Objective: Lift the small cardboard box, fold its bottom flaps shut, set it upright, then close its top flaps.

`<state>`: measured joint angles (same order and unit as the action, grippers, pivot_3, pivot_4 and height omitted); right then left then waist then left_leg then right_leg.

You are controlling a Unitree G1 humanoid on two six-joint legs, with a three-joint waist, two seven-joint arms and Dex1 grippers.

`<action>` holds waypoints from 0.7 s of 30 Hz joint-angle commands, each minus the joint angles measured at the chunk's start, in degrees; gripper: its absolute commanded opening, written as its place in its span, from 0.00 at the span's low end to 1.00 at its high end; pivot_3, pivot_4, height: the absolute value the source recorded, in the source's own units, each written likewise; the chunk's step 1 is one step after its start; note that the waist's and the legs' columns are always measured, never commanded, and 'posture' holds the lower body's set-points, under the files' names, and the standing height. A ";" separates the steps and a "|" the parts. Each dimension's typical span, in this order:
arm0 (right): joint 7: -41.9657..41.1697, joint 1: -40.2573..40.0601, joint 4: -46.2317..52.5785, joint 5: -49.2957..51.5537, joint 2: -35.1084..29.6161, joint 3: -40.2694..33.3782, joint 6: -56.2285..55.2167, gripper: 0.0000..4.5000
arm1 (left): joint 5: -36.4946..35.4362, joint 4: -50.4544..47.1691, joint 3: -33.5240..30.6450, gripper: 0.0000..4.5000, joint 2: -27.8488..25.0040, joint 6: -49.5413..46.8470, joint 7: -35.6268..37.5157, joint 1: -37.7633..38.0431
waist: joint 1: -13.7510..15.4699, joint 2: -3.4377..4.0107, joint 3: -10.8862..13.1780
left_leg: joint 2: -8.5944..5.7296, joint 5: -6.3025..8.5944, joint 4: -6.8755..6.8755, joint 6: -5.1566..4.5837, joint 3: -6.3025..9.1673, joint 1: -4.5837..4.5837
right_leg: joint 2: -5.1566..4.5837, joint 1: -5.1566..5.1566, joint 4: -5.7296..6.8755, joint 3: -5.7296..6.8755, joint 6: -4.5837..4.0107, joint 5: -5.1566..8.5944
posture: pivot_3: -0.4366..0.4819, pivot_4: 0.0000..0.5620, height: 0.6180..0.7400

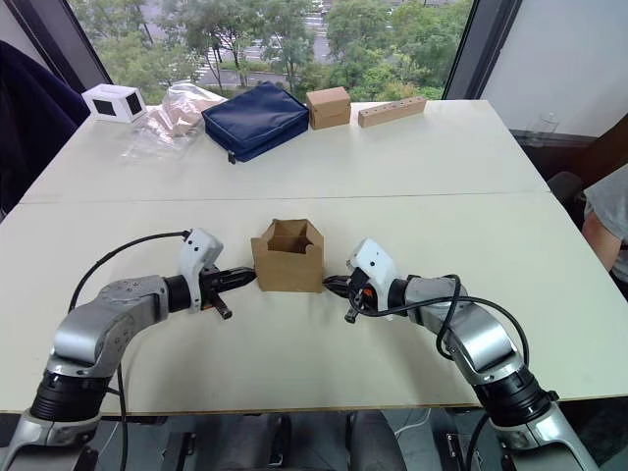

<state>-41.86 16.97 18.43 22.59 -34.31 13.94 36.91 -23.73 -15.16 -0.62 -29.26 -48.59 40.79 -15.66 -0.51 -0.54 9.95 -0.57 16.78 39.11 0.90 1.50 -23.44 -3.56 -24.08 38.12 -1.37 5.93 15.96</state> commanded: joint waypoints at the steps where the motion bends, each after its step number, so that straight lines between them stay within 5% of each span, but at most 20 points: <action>1: 0.42 -0.33 2.58 -0.85 0.49 -0.25 -0.15 0.00 | -1.42 -1.54 0.22 0.01 -0.51 -0.40 0.31 -0.14 | -0.10 0.00 0.00 | 0.00 0.00 0.00 0.00 0.00 0.00 | 0.01 0.00 0.00 0.00 0.00 0.00 | 0.48 0.27 1.00; 10: -2.36 2.10 4.17 -1.50 -7.28 -8.49 -1.98 0.00 | -7.06 4.09 -5.77 0.01 -10.72 1.95 12.28 -5.37 | 0.10 0.00 0.00 | 0.00 0.00 -0.02 0.00 0.00 0.02 | 0.00 0.02 -0.03 0.05 0.00 0.00 | 0.48 0.27 1.00; 21: -4.99 12.35 -2.48 -1.07 -0.04 -6.66 -5.44 0.00 | -4.54 14.86 0.85 0.01 -7.85 9.83 18.39 -19.03 | -0.21 0.00 0.01 | -0.01 0.01 -0.03 -0.03 -0.01 0.04 | 0.05 0.05 -0.04 0.07 0.00 0.00 | 0.48 0.27 1.00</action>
<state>-46.32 27.87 15.49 21.48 -34.81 7.00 32.75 -29.17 -1.51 -0.04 -37.47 -41.12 58.83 -32.68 -0.72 -0.55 9.96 -0.58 16.79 39.10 0.87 1.49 -23.40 -3.51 -24.03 38.10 -1.30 5.92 15.96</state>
